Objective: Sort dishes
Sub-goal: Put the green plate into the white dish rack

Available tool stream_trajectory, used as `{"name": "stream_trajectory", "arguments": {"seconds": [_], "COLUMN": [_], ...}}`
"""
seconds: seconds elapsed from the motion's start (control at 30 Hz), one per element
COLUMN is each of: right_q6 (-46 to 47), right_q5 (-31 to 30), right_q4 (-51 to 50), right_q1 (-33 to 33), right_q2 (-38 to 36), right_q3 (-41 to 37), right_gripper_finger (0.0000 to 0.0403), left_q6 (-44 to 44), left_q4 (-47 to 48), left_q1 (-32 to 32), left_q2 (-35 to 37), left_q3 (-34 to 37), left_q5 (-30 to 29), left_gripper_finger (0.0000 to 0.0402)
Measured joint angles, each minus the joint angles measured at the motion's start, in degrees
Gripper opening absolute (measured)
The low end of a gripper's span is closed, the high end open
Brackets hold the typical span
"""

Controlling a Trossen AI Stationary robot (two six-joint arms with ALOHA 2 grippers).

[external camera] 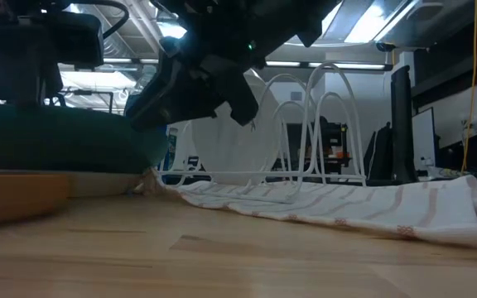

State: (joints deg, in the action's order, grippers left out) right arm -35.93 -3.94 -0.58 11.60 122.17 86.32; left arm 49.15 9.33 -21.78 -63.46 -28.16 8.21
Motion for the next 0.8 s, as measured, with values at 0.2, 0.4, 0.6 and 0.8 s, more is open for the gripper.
{"name": "stream_trajectory", "arguments": {"seconds": [0.2,0.4,0.6,0.8], "right_q6": [-1.9,-1.9,-1.9,-1.9], "right_q5": [0.7,1.8,2.5,4.6], "right_q4": [0.4,0.1,0.0,0.1], "right_q1": [0.0,0.0,0.0,0.0], "right_q2": [0.0,0.0,0.0,0.0], "right_q3": [0.0,0.0,0.0,0.0], "right_gripper_finger": [0.0143,0.0143,0.0139,0.0087], "left_q6": [0.1,0.0,-0.1,-0.1], "left_q4": [-2.8,-3.0,-3.0,-3.0], "left_q1": [0.0,0.0,0.0,0.0], "left_q2": [0.0,0.0,0.0,0.0], "left_q3": [0.0,0.0,0.0,0.0], "left_q5": [0.1,0.2,0.2,0.2], "left_gripper_finger": [0.0000,0.0000,0.0000,0.0000]}}
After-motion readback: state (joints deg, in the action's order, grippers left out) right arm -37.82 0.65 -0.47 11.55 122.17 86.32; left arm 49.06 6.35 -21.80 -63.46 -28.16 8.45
